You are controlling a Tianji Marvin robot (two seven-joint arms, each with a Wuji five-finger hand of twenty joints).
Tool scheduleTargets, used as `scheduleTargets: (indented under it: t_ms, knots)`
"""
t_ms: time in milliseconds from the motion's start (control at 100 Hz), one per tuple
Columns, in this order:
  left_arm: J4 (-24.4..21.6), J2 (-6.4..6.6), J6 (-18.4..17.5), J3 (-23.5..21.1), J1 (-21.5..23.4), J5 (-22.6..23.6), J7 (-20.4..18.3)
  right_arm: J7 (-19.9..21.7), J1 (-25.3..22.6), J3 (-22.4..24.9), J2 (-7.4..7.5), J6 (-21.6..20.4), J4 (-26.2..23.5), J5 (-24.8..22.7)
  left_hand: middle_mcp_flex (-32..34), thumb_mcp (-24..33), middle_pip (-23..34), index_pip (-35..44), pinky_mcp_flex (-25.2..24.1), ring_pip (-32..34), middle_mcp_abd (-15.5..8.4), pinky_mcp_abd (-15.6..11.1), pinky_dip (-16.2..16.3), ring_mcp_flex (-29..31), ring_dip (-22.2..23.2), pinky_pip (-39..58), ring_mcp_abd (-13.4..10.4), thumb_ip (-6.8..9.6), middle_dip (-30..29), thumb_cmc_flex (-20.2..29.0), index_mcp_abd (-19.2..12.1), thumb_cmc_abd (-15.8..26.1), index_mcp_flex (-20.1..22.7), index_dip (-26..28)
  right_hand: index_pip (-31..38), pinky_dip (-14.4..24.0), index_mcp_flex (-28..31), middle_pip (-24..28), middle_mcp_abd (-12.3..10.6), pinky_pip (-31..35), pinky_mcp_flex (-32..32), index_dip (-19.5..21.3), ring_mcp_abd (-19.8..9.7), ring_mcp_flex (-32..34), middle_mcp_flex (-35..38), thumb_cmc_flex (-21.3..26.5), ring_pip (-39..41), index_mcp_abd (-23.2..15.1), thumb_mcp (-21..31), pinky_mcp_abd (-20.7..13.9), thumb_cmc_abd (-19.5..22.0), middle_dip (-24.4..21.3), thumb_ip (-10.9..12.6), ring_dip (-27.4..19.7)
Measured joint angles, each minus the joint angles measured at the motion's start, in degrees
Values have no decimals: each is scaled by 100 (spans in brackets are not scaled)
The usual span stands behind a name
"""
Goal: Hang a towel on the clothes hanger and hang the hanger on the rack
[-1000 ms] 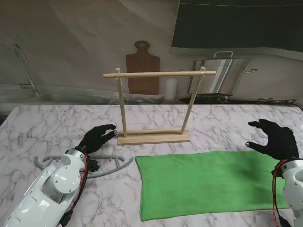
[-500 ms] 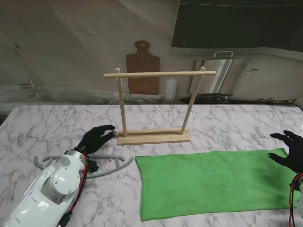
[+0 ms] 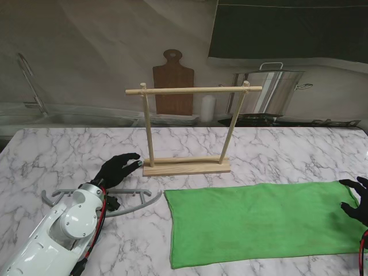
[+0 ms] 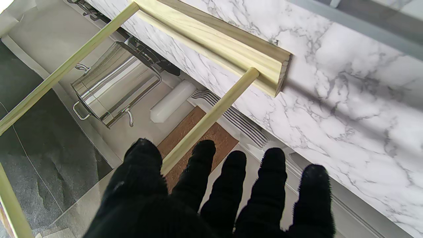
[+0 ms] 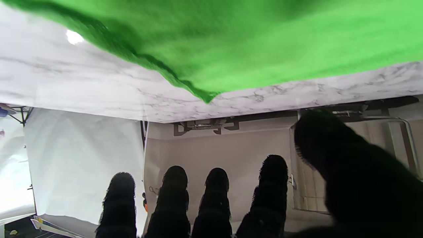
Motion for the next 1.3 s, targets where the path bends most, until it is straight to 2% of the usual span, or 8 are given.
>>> scheduleTargets:
  t_ms: [140,220,310,930,1160,1300]
  knots:
    - [0,2,14,10,0,3,-5,-57,25,-80,2,173,204,37,0,0,0,0,0,0,0,0,1,0,0,0,0,0,0,0,0,0,0,0,-1,51,-19,0,3,-84,0,-1,0,0,0,160,0,-2,479,-7,-1,0,68,-33]
    - [0,3,22,16,-1,3,-15,-73,54,-106,-2,232,295,93,0,0,0,0,0,0,0,0,1,0,0,0,0,0,0,0,0,0,0,0,-108,53,-228,0,7,-115,0,-37,-4,-47,-80,170,-1,-3,742,-9,-1,0,132,-34]
    - [0,5,28,24,-3,8,-24,-71,85,-125,-8,302,355,125,0,0,0,0,0,0,0,0,1,0,0,0,0,0,0,0,0,0,0,0,-236,54,-308,3,59,-160,0,-117,-24,-57,-80,292,-1,-4,889,-15,-1,0,143,-35]
    - [10,11,69,75,-41,22,-48,-67,135,-288,-16,653,523,207,0,0,0,0,0,0,0,0,5,0,0,0,0,0,0,0,0,0,1,0,-70,57,-339,4,63,-269,-1,-134,-68,-130,-219,289,-9,-39,840,-72,-1,0,145,-40]
    - [23,11,79,87,-65,22,-48,-81,180,-479,-14,801,600,235,0,0,0,0,0,0,0,0,8,0,0,0,0,0,0,0,0,0,1,0,131,66,209,19,55,-331,-2,-112,-110,-131,-219,392,-10,-78,786,-78,0,0,86,-42]
    - [50,11,77,94,-86,13,-59,-145,255,-590,-15,895,704,285,-1,0,0,0,0,0,0,0,8,0,0,0,0,0,0,0,0,0,1,0,318,99,293,80,14,-340,-2,-91,-142,-131,-219,379,-10,-142,749,-80,32,1,72,-44]
